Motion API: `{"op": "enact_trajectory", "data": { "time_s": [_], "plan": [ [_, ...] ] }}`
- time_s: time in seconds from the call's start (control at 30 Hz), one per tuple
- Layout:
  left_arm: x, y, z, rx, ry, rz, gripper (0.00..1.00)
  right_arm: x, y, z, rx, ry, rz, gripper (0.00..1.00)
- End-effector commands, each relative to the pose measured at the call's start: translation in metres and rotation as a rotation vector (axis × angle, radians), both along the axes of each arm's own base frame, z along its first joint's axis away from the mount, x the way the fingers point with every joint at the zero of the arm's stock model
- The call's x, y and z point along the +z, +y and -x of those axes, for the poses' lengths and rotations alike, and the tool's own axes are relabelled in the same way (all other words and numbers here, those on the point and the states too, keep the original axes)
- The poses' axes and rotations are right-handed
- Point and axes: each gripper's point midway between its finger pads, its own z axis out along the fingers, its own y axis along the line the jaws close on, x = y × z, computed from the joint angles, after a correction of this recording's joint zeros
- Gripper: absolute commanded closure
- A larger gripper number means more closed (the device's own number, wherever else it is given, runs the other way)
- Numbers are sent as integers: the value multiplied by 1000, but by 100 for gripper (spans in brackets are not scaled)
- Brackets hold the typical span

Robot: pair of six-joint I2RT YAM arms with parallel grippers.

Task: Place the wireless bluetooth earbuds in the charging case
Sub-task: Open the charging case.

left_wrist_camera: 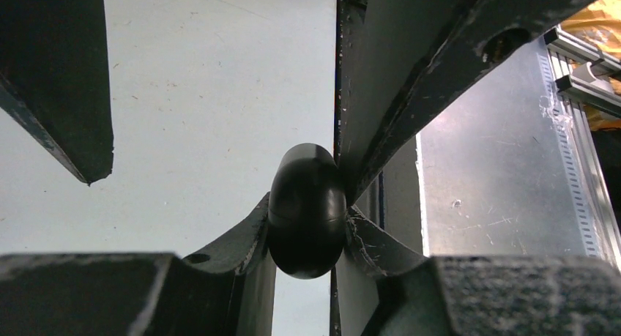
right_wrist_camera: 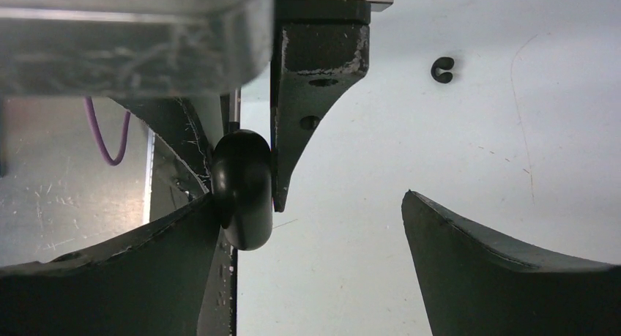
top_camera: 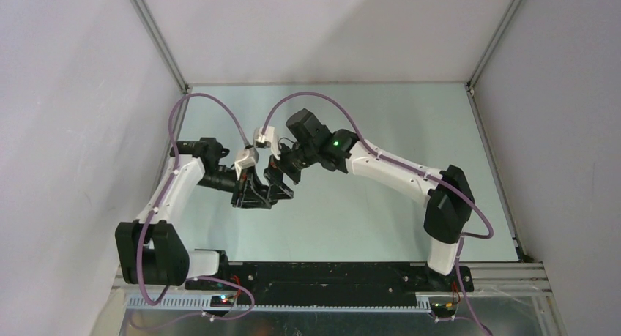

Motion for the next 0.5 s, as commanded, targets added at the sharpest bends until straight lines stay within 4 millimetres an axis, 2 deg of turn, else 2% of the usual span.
{"op": "enact_trajectory", "data": {
  "time_s": [0.0, 0.2, 0.47],
  "plan": [
    [15, -5, -1, -4, -20, 52, 84, 0, -3, -27, -86, -77, -7, 4],
    [14, -5, -1, -9, -16, 52, 84, 6, -12, -35, -103, -81, -24, 4],
    [15, -5, 1, -22, -2, 60, 84, 19, -20, -32, -77, -61, -57, 4]
  ]
}}
